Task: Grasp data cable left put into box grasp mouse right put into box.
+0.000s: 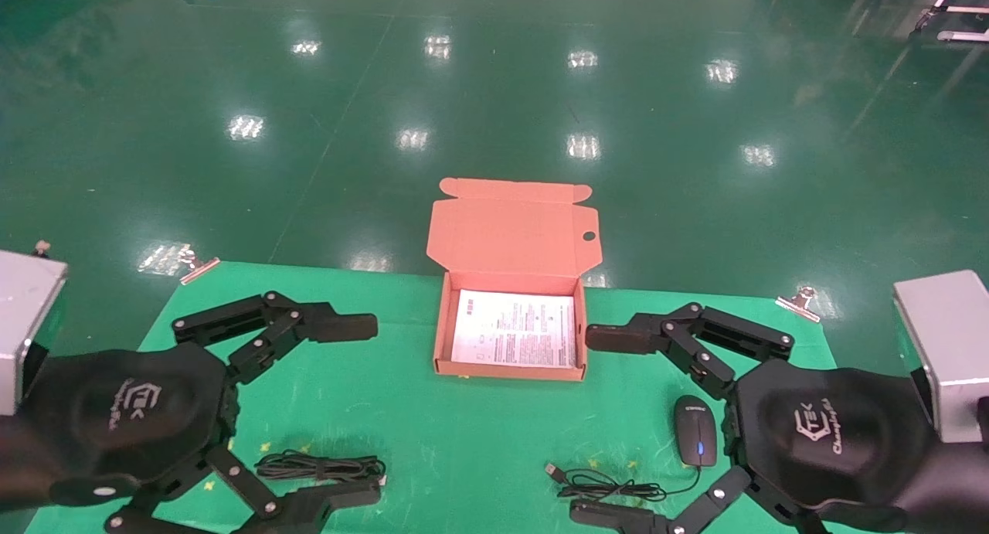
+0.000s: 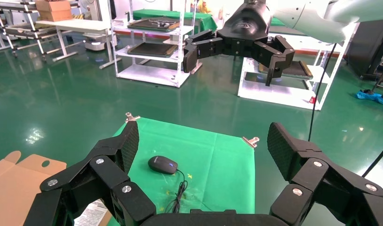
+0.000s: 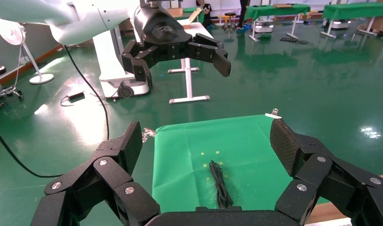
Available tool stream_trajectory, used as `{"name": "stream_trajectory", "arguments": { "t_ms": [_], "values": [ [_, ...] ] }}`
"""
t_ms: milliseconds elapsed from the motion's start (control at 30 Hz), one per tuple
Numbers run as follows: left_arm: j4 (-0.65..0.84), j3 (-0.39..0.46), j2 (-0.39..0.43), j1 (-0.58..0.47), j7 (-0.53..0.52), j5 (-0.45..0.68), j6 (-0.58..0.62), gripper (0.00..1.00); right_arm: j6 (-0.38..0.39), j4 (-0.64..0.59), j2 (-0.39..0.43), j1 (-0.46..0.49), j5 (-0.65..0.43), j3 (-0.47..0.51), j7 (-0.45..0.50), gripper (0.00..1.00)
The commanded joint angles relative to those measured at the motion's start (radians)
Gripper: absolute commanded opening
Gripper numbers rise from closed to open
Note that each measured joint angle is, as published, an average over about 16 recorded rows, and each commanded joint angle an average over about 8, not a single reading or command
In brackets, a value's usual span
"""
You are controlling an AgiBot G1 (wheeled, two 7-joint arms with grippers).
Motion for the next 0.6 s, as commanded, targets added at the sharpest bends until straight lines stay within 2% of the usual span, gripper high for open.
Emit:
{"name": "stream_trajectory", "arguments": {
  "t_ms": [33, 600],
  "values": [
    [0.0, 0.0, 0.0, 0.0, 0.0, 0.0, 0.0, 1.0, 0.0, 0.0, 0.0, 0.0, 0.0, 0.0, 0.0, 1.0],
    [0.0, 0.0, 0.0, 0.0, 0.0, 0.0, 0.0, 1.0, 0.0, 0.0, 0.0, 0.0, 0.0, 0.0, 0.0, 1.0]
  ]
}}
